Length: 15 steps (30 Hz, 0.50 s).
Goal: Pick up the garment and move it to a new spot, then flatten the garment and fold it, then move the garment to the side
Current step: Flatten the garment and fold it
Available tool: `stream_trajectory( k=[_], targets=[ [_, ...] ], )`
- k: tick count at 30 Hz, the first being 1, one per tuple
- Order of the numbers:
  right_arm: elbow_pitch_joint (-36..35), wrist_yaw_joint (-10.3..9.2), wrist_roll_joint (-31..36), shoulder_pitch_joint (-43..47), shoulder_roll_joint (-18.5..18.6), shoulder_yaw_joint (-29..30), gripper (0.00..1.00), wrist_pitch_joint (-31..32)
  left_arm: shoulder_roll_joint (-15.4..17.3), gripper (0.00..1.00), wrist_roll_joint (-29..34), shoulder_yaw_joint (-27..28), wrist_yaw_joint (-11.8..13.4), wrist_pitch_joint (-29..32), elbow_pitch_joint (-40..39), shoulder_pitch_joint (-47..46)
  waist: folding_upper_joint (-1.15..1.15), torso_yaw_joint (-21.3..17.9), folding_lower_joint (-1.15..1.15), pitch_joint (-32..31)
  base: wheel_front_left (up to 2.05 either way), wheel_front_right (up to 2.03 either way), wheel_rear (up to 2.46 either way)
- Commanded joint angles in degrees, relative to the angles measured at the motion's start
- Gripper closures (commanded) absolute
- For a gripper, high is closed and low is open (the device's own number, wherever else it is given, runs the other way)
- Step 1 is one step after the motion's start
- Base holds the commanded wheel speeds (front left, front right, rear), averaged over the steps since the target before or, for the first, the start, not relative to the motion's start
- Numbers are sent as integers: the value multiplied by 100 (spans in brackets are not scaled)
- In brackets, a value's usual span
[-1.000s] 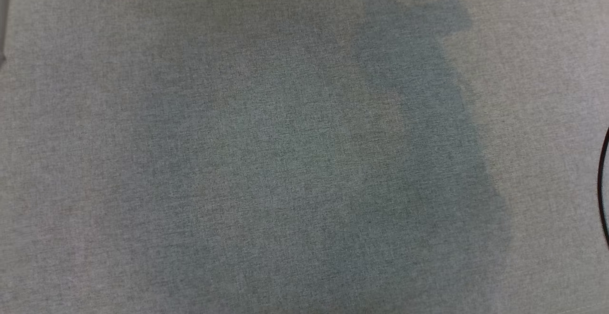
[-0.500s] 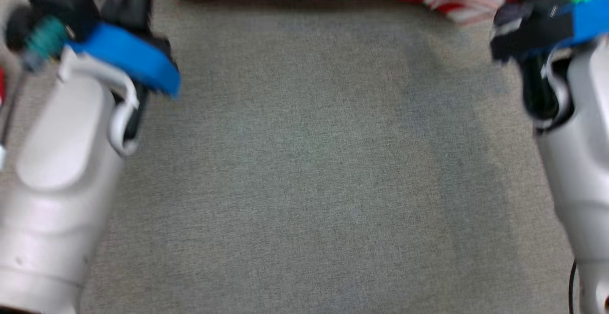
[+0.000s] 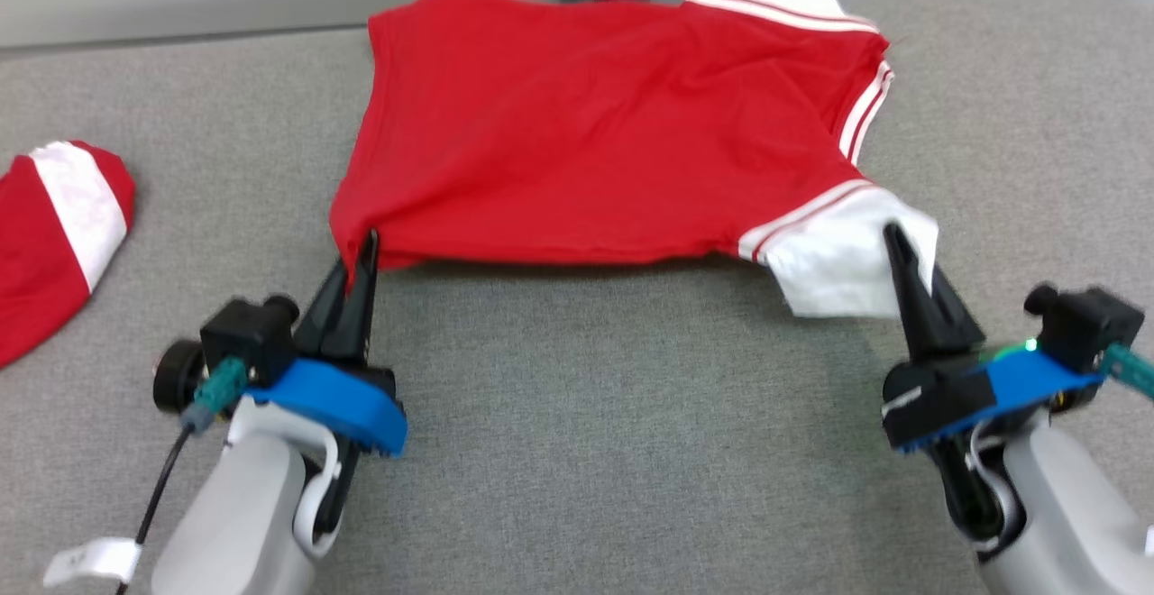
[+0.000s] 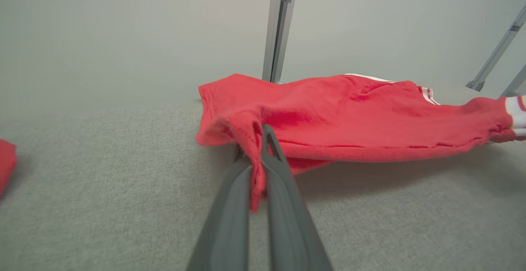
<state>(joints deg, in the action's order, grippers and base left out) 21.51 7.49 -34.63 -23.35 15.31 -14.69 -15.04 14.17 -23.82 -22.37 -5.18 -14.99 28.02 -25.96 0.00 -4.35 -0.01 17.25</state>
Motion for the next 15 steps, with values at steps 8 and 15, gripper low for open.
stream_trajectory(
  k=[8, 15],
  targets=[
    [-221, 1, -429, 1313, 118, -100, 100, -19, -201, 100, 165, 373, -80, -28, -257, 1227, 0, -94, 1, -584, 0, 0, 0],
    [-561, 1, -541, 2283, 119, 80, 100, 181, -400, 100, 277, 688, -51, -28, -564, 2145, 0, -97, 1, -861, 0, 0, 0]
  ],
)
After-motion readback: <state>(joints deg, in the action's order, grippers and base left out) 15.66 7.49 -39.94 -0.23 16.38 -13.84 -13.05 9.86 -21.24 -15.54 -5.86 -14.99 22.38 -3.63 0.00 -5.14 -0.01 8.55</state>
